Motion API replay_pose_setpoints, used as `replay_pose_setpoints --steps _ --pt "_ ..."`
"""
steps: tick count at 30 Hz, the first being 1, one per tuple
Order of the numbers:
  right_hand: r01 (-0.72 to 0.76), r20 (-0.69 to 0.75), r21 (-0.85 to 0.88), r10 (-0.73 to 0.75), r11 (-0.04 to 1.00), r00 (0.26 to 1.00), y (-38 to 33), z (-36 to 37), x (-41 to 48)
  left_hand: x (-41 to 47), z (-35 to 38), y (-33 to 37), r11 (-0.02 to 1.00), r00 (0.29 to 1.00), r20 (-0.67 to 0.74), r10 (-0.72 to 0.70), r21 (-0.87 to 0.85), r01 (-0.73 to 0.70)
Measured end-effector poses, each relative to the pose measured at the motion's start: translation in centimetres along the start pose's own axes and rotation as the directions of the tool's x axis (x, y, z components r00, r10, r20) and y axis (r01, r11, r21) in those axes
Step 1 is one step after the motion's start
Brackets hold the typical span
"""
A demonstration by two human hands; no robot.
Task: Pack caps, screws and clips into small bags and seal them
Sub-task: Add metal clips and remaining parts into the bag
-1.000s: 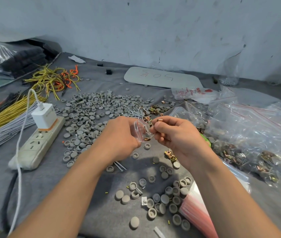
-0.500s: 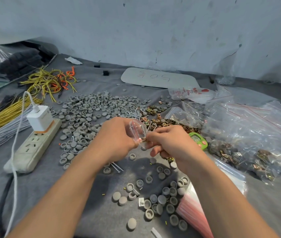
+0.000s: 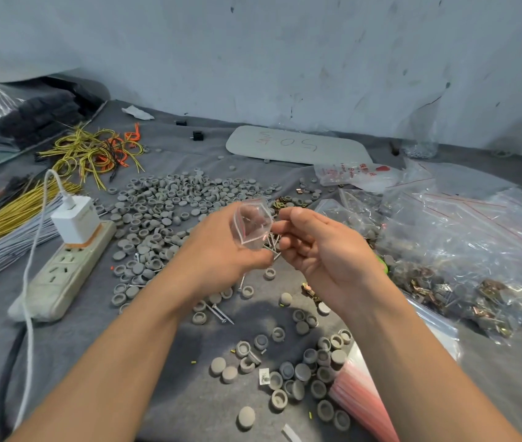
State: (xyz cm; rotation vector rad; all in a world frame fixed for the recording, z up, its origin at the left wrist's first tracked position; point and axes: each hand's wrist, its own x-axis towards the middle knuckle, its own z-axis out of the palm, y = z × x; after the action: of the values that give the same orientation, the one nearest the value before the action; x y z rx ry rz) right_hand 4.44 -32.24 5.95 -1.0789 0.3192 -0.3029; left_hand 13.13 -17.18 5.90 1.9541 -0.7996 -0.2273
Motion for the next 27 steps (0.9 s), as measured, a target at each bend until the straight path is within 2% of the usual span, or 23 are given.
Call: replay_pose_setpoints --steps 3,6,9,13,27 --pt "0.108 -0.068 -0.139 -0.119 0.984 0.991 -0.4 -0.3 0.1 0.1 0.1 -0.4 0.993 0.997 -0.048 -0.065 -0.098 0.06" --pt "0.226 -0.057 -0.181 -0.24 0.957 0.969 -0.6 -0.1 -0.3 0.2 0.3 -0.4 0.999 0.998 -0.031 -0.051 0.008 0.051" --pt "0.285 -0.015 -0.22 -0.295 0.933 0.955 -0.5 0.3 -0.7 0.3 0.7 -0.3 0.99 0.999 -0.022 -0.03 0.137 0.033" --pt "0.373 0.011 -0.303 -0.388 0.877 0.921 -0.5 0.3 -1.0 0.3 0.9 -0.1 0.977 1.0 -0.004 -0.014 0.213 0.015" --pt "0.444 0.128 -0.503 -0.444 0.741 0.887 -0.2 0.1 -0.8 -0.2 0.9 0.7 0.968 0.999 0.028 -0.029 0.25 0.021"
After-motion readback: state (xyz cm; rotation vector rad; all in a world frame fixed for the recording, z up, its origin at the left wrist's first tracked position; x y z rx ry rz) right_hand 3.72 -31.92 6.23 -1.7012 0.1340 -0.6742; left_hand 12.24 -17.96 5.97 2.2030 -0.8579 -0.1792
